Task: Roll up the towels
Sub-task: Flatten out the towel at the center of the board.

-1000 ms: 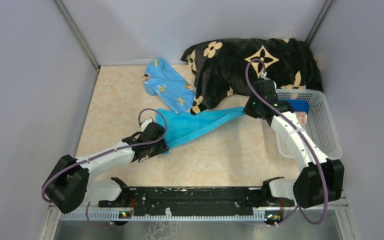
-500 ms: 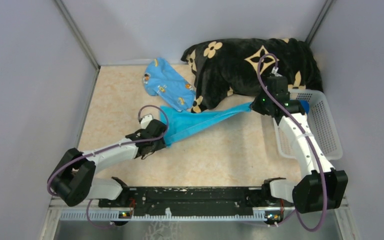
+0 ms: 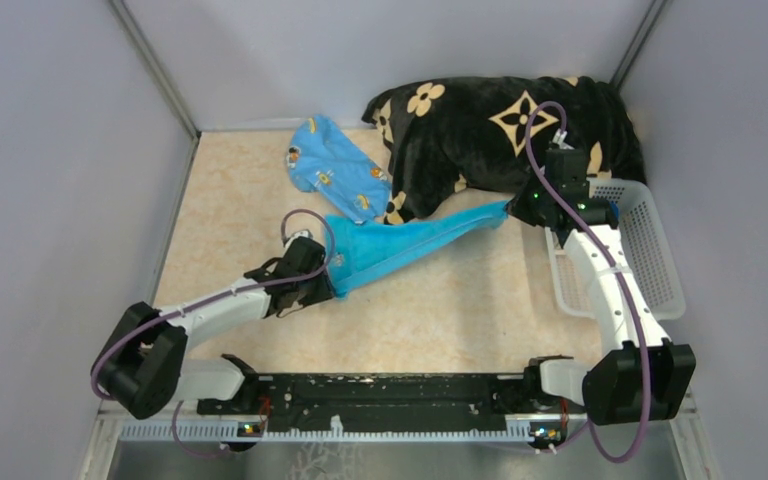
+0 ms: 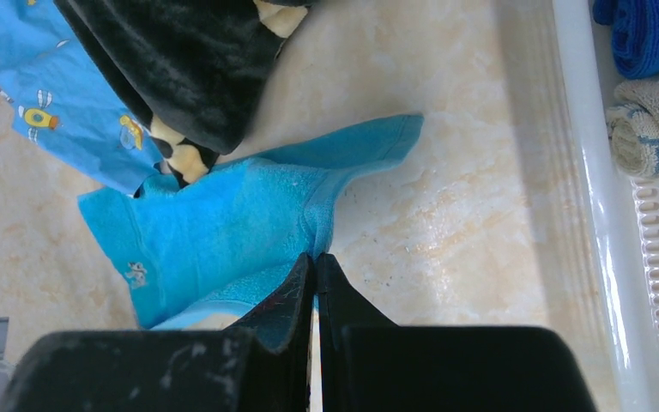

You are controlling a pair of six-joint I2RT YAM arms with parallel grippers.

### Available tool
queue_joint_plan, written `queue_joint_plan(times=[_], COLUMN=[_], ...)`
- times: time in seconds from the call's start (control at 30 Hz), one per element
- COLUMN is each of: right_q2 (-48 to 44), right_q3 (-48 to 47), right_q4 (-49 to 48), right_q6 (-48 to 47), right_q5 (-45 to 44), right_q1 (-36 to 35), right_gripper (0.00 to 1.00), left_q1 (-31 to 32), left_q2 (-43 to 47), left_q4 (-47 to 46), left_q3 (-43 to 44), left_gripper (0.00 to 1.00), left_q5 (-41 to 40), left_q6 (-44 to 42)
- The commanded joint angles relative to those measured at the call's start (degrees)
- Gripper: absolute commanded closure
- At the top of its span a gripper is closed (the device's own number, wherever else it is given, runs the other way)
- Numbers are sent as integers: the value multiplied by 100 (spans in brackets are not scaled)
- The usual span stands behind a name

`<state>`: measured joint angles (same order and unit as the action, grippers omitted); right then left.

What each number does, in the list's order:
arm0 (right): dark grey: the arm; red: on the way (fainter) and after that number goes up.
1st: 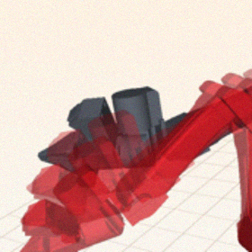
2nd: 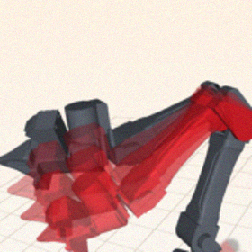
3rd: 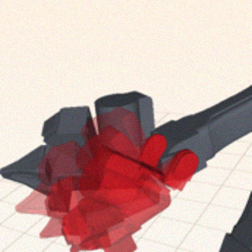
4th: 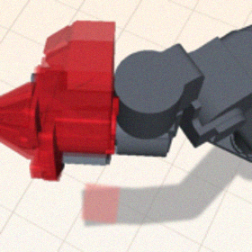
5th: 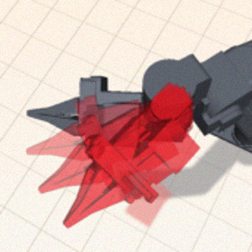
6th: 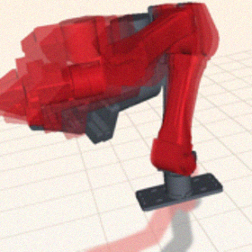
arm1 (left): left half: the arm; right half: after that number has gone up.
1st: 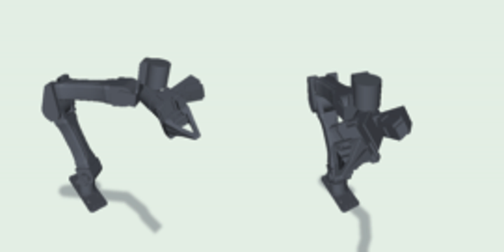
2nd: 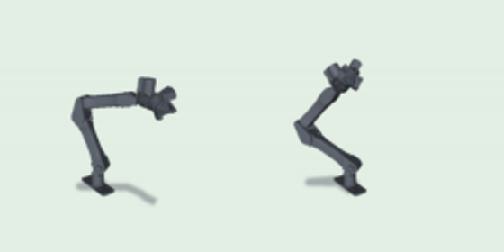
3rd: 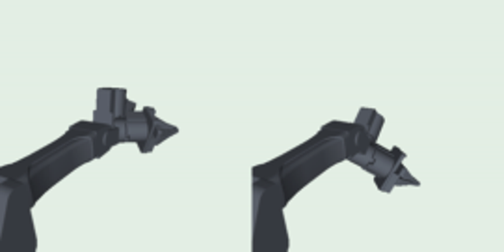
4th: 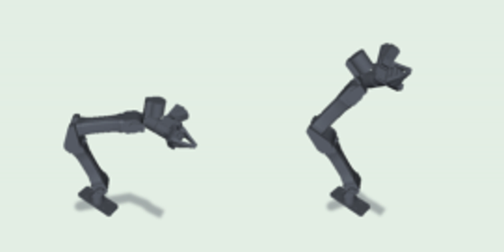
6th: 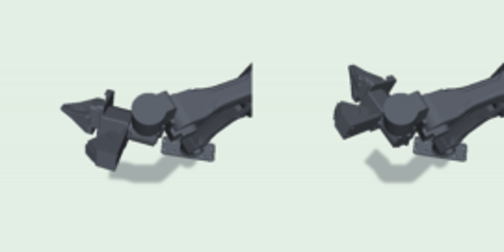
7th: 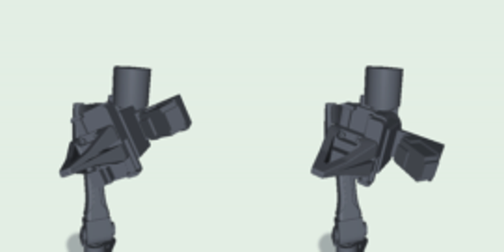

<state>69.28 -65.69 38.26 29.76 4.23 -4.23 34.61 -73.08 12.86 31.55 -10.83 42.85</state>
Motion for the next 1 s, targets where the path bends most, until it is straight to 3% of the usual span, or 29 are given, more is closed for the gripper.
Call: queue_joint_plan(times=[0.0, 0.17, 0.23, 0.4, 0.57, 0.7, 0.97], right_q2=[-175, -151, -136, -170, -462, -917, -1875], right_q3=[-87, -194, -372, -1032, -1569, -1718, -1868], right_q4=[-381, -363, -297, -23, 413, 851, 2055], right_q6=[-26, -61, -133, -331, -620, -832, -1044], right_q5=[25, 8, -76, -288, -383, -177, 604], right_q1=[63, 67, 63, 62, 62, 65, 63], right_gripper=[100, 100, 100, 100, 100, 100, 100], left_q1=[-33, -127, -168, -188, -187, -183, -183], left_q2=[-160, -180, 123, 903, 1459, 1972, 3114], left_q4=[-170, 202, 585, 1271, 1887, 2465, 3793], left_q3=[-101, 141, 492, 1698, 2894, 3507, 4390], left_gripper=[65, 94, 100, 100, 100, 99, 94], left_q5=[650, 295, -141, -1276, -1635, -1231, 355], left_q6=[351, 167, -178, -1465, -2709, -3249, -3615])
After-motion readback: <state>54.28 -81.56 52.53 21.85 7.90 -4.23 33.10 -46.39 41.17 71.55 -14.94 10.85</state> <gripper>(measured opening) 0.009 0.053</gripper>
